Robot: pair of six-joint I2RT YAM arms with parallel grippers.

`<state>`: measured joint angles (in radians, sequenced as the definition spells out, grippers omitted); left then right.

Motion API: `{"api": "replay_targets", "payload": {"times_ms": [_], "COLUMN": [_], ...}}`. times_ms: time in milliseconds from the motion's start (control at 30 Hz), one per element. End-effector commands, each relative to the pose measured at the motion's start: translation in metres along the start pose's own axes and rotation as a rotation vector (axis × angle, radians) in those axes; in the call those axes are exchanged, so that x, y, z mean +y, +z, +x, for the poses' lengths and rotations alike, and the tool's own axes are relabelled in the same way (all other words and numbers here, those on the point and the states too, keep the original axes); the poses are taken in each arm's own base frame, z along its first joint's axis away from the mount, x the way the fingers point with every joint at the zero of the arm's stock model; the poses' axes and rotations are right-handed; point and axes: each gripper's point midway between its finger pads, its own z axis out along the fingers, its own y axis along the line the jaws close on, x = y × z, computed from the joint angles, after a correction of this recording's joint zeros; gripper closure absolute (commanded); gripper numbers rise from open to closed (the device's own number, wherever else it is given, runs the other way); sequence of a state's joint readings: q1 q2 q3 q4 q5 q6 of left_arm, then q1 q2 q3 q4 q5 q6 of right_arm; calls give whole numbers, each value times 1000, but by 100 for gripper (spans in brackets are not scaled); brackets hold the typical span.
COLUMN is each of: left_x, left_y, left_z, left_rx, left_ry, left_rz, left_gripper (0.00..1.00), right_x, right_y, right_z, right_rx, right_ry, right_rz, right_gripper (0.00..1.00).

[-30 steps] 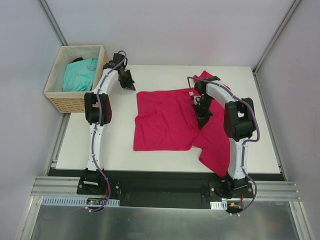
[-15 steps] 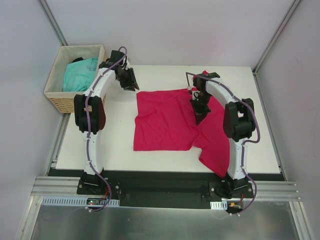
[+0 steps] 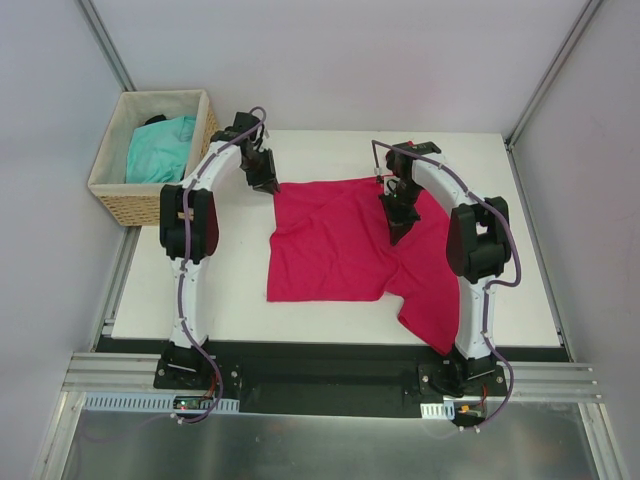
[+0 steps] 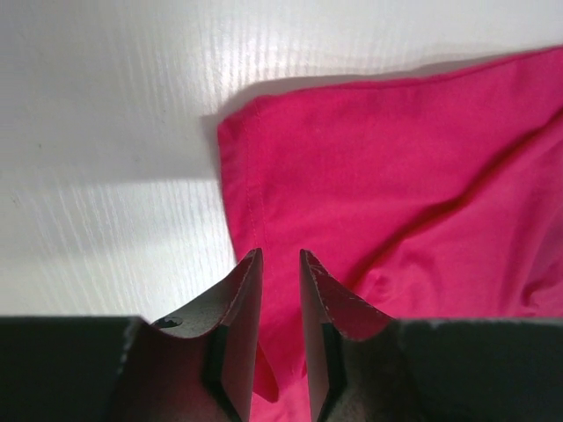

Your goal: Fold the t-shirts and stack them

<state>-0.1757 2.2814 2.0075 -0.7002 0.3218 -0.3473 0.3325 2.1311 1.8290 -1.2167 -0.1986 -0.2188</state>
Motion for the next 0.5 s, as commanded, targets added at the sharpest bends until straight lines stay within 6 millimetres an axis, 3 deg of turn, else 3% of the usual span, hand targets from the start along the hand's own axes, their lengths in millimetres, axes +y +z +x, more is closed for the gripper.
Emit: {"api": "replay_targets", "payload": {"times_ms": [0,467], "left_x": [8,17], "left_y": [5,15], "left_z": [-12,-25], "left_rx": [-29,-48], "left_ry": [30,21], "left_rz": [-43,-62], "left_gripper": [76,74], "right_x": [7,10], "right_y": [-21,-24], "right_z": [3,5], "right_rx": [-30,-35], "right_ry": [-10,-20], "right_rz": [-6,-21], "right_gripper": [99,99]}}
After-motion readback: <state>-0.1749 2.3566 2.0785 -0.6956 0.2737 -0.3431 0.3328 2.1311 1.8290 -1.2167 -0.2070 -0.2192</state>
